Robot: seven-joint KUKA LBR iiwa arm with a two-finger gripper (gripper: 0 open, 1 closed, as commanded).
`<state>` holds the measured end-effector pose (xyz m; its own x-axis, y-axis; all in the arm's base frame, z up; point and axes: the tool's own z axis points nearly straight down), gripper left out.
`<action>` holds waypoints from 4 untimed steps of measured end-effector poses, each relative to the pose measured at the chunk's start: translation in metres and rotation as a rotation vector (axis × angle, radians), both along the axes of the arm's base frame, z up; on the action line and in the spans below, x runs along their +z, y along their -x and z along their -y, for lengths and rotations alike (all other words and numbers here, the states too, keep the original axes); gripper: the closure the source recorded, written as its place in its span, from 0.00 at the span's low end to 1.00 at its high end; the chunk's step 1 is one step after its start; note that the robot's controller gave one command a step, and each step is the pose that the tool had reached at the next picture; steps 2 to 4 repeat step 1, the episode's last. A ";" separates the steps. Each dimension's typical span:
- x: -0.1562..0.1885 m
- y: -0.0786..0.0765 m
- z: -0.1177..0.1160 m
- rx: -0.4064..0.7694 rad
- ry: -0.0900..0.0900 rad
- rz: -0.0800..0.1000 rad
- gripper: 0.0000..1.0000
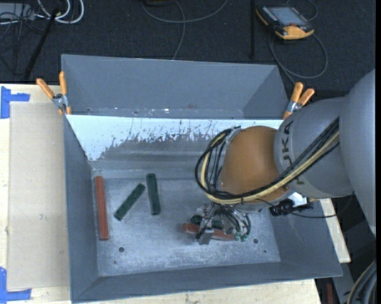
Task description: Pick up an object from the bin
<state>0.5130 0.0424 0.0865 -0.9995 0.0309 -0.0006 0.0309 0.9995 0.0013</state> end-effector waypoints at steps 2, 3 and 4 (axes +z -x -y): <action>0.079 -0.002 0.000 0.000 0.000 0.006 1.00; 0.079 -0.002 0.000 0.000 0.000 0.006 1.00; 0.079 -0.002 0.000 0.000 0.000 0.006 1.00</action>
Offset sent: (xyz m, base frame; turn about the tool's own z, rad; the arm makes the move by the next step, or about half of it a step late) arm 0.0000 0.0001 0.0749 0.0000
